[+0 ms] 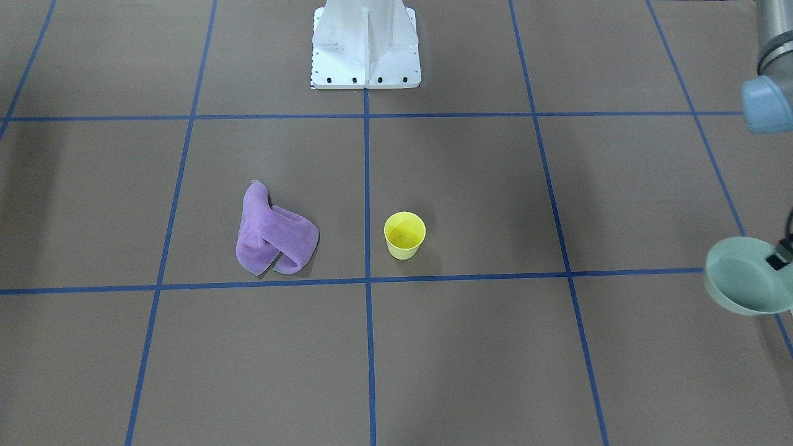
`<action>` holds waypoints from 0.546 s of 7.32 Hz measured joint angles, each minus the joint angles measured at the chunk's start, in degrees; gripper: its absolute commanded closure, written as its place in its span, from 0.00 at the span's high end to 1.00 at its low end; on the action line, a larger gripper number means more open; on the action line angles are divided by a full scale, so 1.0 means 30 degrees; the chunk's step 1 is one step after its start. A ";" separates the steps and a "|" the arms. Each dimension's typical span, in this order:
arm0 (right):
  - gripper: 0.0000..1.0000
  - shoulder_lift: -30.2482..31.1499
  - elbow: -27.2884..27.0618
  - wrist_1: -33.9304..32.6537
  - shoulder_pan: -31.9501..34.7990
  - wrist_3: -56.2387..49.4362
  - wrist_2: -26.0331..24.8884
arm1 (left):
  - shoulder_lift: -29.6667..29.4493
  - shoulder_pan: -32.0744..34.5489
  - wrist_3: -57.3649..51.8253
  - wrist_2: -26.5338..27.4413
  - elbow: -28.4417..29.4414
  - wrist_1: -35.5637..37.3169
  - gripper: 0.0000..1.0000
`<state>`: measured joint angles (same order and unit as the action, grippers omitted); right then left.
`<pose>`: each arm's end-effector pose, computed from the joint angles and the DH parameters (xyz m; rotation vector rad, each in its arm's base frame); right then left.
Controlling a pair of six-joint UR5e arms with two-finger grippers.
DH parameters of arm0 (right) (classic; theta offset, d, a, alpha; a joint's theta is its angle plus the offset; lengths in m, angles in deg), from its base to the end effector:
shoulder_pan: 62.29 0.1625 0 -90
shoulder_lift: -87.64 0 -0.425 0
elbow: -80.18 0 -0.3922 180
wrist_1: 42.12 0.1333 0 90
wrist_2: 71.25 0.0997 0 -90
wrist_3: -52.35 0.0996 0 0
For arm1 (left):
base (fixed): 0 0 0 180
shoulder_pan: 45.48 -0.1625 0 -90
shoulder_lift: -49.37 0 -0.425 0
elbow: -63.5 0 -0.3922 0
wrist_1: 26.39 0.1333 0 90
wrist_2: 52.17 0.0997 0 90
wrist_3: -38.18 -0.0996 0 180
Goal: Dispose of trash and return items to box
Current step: 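Lift the green bowl with the left gripper and carry it off-table, then release the green bowl into the clear bin with the left gripper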
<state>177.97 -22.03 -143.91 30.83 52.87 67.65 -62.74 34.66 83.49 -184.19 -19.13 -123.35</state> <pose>0.0843 -0.4773 0.5721 0.0208 -0.8533 0.0590 0.0472 -0.6609 0.4883 -0.0152 0.8160 -0.4456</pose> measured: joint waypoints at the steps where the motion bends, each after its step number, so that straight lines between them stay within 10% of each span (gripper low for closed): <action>1: 1.00 -0.0011 -0.0063 0.0003 -0.0039 0.0061 0.0076 | -0.0456 0.1412 -0.0116 -0.1209 0.2273 -0.0499 0.00; 4: 1.00 0.0031 -0.0523 0.0113 -0.0271 0.1258 0.0209 | -0.1124 0.4116 0.0102 -0.2311 0.8465 -0.3316 0.00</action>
<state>178.06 -23.60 -143.57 30.01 56.64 68.28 -66.11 47.01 83.80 -191.13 6.27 -133.29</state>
